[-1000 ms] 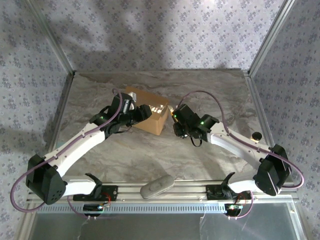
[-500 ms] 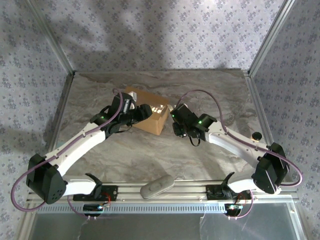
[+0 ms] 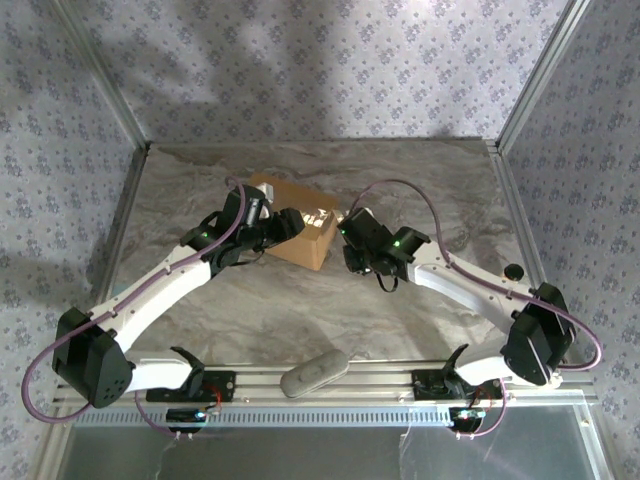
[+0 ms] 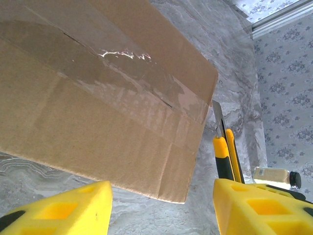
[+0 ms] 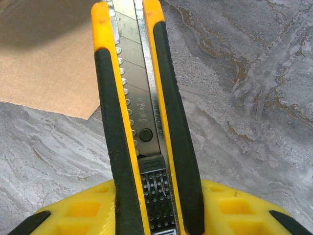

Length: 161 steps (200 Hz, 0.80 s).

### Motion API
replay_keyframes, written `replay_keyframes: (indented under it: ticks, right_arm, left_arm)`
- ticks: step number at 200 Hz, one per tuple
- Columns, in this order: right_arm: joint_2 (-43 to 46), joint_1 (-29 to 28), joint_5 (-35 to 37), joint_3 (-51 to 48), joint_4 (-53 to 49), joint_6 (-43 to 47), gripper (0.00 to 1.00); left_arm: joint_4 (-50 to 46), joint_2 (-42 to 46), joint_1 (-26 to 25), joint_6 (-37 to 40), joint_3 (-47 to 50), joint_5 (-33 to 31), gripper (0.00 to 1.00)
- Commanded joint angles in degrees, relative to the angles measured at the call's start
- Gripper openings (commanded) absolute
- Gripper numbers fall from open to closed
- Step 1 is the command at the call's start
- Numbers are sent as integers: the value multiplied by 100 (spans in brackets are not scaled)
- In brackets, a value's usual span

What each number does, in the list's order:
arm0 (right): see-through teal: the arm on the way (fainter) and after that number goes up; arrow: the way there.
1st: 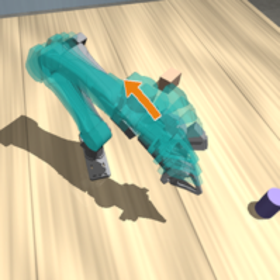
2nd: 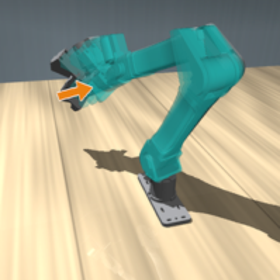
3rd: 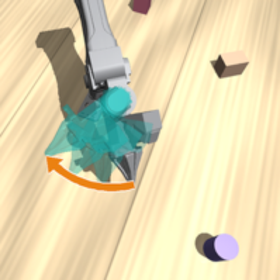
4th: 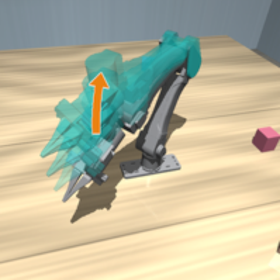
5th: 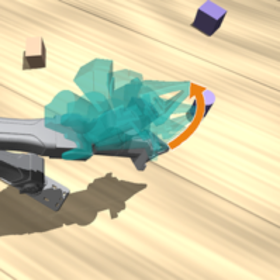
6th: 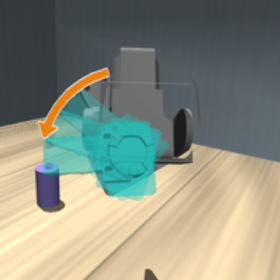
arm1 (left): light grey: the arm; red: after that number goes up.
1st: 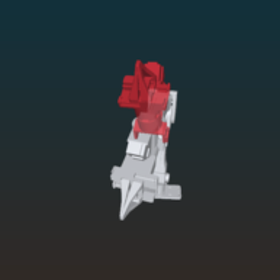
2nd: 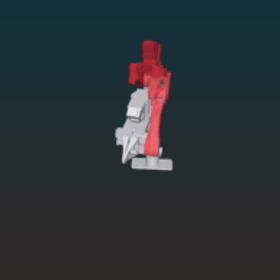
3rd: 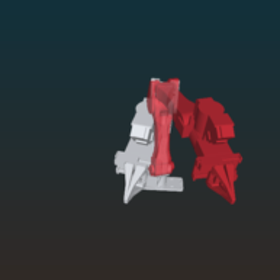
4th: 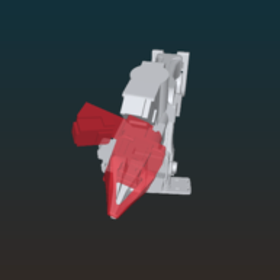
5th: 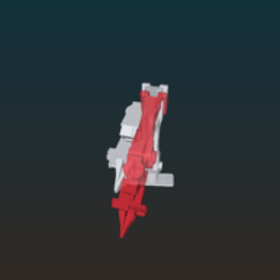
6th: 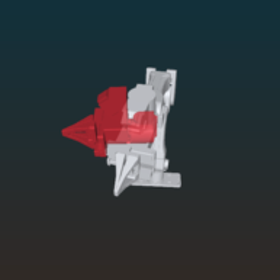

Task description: Unpack the express box

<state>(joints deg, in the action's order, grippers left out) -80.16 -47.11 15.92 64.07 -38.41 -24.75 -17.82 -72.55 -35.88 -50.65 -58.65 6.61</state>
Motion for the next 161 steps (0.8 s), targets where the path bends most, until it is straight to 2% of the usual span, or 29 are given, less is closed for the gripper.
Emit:
replay_keyframes:
  ticks: [1, 161]
  right_arm:
    - [-50, -45, 166, 211, -43, 68, 0]
    - [-143, -257, 310, 311, -217, 150, 0]
  left_arm:
    - [92, -30, 28, -58, -10, 63, 57]
    - [286, -165, 28, -120, 38, 39, 56]
